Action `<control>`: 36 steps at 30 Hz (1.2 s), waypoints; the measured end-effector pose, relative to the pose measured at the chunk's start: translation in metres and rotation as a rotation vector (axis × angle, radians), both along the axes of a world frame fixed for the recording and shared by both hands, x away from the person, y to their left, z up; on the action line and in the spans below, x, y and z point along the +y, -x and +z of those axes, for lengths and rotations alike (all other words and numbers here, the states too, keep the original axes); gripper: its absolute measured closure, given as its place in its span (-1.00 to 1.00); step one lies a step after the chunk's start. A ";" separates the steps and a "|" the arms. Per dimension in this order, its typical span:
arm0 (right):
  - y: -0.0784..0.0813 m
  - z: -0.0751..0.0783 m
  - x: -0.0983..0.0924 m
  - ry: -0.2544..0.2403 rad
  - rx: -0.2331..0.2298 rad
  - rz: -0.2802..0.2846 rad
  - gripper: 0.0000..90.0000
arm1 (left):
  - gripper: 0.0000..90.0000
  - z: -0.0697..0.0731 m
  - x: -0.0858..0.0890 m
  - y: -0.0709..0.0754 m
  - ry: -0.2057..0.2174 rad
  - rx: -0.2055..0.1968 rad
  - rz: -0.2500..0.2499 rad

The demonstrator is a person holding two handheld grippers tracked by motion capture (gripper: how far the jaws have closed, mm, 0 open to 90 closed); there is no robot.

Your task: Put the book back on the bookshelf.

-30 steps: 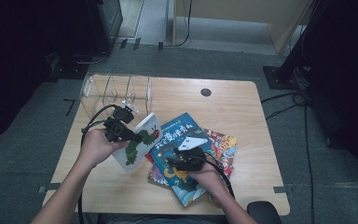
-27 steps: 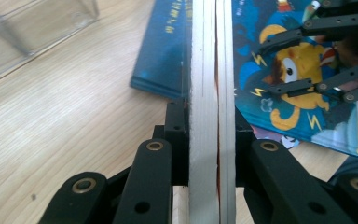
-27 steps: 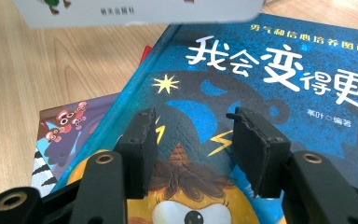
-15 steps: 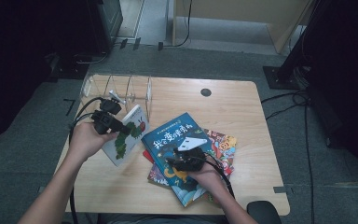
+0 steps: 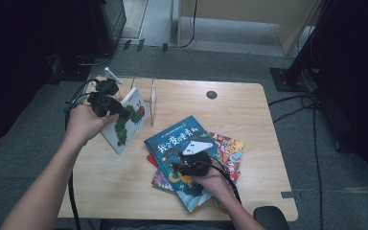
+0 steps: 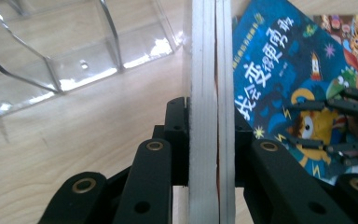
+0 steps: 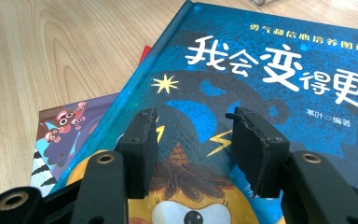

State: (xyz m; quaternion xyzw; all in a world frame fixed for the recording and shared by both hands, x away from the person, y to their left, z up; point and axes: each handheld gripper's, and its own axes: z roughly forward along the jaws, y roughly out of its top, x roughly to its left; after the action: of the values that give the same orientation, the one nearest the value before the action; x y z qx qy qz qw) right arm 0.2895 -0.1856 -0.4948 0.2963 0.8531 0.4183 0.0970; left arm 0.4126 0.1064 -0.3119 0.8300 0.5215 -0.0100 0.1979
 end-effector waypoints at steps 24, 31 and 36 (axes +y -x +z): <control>0.000 0.000 0.000 0.000 0.000 -0.002 0.14 | 0.71 0.003 -0.029 -0.073 -0.008 0.012 0.114; 0.000 0.000 0.000 0.002 -0.003 0.000 0.15 | 0.71 -0.002 -0.030 -0.085 -0.006 0.014 0.141; -0.001 0.000 0.000 0.002 -0.004 0.001 0.15 | 0.71 -0.001 -0.027 -0.087 -0.012 0.021 0.151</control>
State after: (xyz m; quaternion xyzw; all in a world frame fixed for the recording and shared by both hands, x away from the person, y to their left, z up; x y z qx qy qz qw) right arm 0.2901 -0.1853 -0.4948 0.2948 0.8535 0.4182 0.0987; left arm 0.4994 0.0792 -0.3130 0.7894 0.5846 -0.0004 0.1876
